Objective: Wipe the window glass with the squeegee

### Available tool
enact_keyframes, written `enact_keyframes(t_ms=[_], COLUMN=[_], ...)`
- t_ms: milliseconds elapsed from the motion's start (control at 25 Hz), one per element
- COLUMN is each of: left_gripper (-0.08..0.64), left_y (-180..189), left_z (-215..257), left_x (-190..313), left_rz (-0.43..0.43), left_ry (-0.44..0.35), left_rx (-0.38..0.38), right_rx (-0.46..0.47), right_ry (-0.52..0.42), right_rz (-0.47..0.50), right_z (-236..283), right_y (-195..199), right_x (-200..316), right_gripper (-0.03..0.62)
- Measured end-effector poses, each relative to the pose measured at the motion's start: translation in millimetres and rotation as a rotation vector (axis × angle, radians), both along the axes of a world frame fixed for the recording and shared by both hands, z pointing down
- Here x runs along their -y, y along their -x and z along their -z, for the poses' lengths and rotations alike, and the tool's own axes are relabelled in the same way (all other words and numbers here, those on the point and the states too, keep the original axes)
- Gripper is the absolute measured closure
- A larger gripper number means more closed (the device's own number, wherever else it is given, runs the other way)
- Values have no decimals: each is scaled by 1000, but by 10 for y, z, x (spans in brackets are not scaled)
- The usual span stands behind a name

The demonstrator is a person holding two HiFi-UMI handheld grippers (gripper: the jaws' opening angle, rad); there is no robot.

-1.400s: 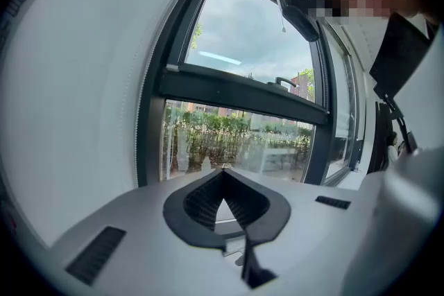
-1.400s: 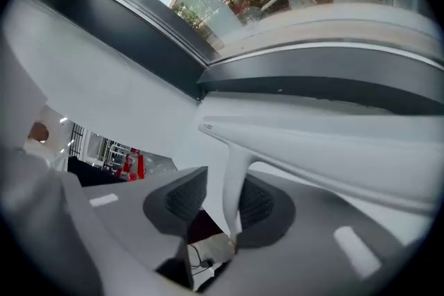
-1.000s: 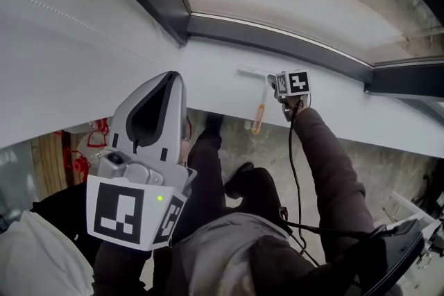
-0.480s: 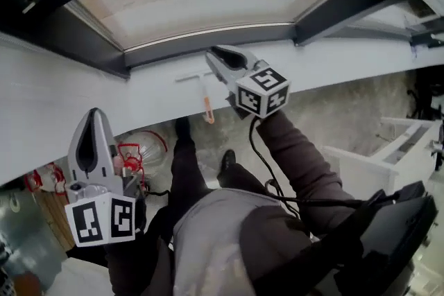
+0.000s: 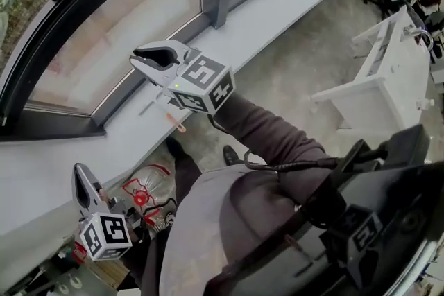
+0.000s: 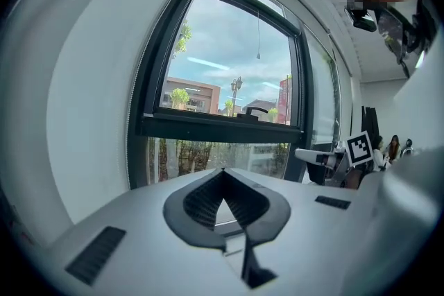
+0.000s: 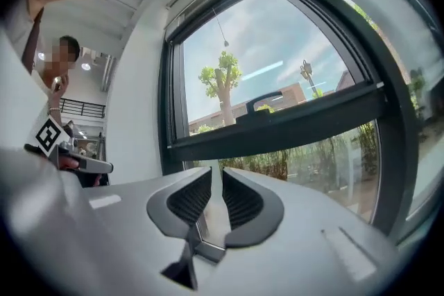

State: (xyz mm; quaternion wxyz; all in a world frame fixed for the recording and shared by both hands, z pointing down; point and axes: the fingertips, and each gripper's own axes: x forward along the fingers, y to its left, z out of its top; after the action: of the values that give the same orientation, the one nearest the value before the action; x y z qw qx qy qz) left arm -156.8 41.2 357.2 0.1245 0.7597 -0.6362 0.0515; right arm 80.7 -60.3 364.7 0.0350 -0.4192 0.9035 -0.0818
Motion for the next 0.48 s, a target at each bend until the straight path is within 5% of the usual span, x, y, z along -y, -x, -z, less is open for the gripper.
enact_keyframes(t_ms=[480], left_gripper=[560], left_y=[-344], left_z=[118], left_x=[-262], left_rz=[-35], left_ry=[-43], left_rx=[17], right_rx=[16], right_ry=[-71], right_rz=[-83], right_z=[349], right_y=[-589], right_x=[-378], right_gripper=[589])
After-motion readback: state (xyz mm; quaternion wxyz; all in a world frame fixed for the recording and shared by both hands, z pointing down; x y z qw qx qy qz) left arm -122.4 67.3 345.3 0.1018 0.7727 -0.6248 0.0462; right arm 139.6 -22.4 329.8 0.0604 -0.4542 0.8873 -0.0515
